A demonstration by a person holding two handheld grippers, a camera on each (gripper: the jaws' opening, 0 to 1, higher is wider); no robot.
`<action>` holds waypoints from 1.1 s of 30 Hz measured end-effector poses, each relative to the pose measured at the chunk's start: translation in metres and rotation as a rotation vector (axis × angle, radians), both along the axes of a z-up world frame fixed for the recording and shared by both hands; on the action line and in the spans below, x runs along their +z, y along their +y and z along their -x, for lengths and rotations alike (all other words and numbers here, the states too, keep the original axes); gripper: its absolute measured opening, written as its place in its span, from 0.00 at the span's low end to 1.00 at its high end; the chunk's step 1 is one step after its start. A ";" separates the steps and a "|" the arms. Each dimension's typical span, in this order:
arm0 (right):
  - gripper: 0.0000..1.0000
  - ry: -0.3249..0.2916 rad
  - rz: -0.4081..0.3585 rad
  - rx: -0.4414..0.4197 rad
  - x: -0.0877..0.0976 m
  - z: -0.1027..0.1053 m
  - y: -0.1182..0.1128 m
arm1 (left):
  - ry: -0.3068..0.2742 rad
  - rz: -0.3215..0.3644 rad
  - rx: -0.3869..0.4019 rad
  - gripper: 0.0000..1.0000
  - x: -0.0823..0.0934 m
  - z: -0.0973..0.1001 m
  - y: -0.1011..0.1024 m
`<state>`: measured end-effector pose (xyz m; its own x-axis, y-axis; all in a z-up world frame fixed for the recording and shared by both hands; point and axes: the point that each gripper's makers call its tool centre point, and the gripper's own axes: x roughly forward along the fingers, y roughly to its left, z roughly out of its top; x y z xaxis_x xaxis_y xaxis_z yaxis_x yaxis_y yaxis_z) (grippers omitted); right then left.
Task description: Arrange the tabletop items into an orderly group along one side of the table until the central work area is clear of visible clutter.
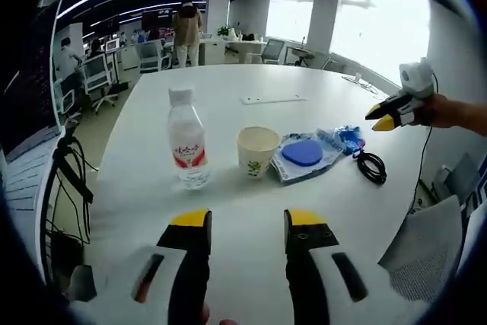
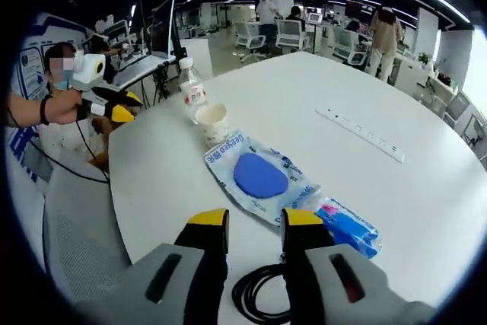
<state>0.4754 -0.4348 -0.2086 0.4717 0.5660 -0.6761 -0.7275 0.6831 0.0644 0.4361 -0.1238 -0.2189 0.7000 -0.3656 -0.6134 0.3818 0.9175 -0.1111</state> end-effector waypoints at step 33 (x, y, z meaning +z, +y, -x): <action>0.27 0.029 -0.054 -0.202 0.002 0.050 -0.091 | -0.003 0.044 0.147 0.40 -0.006 -0.070 0.021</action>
<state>0.4254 -0.5261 -0.2070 0.5596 0.4983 -0.6622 -0.5737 0.8096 0.1243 0.5057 -0.1028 -0.2251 0.7500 -0.2858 -0.5965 0.2444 0.9578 -0.1516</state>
